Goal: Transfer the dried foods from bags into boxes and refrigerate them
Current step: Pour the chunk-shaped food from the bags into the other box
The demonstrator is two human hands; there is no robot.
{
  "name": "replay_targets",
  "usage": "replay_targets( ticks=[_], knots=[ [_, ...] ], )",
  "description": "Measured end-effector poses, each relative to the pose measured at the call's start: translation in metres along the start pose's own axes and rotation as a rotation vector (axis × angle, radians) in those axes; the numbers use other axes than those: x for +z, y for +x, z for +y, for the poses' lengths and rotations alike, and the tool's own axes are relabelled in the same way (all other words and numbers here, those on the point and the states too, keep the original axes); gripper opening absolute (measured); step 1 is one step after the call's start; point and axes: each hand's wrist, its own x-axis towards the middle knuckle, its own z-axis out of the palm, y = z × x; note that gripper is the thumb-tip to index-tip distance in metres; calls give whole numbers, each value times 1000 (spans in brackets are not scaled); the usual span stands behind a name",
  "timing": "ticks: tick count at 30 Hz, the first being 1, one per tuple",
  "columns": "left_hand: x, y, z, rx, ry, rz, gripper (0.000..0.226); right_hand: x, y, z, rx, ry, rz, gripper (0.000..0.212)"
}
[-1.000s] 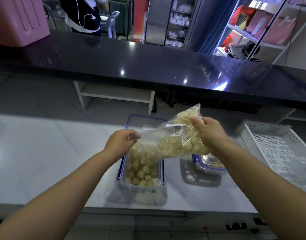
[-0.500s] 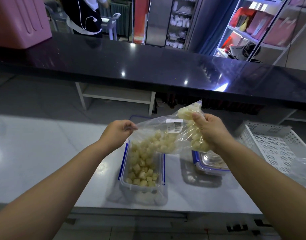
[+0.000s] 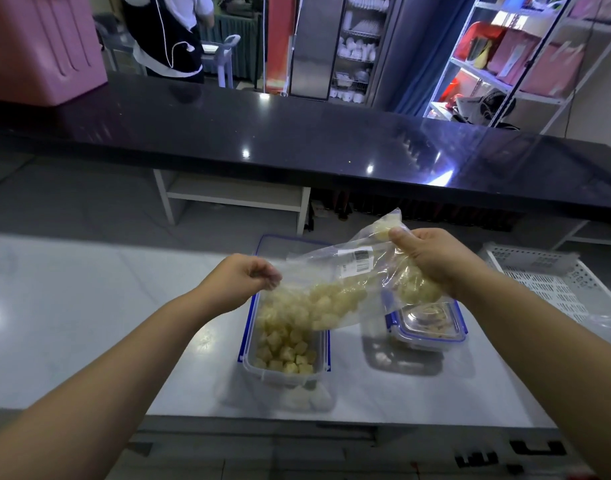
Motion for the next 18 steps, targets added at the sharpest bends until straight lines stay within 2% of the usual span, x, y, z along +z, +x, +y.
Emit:
replay_targets(
  ticks=[11, 18],
  knots=[
    [-5, 18, 7, -10, -3, 79, 19, 5, 8, -22, -78, 59, 97, 46],
    [-7, 6, 6, -38, -53, -56, 21, 1, 3, -25, -23, 61, -16, 42]
  ],
)
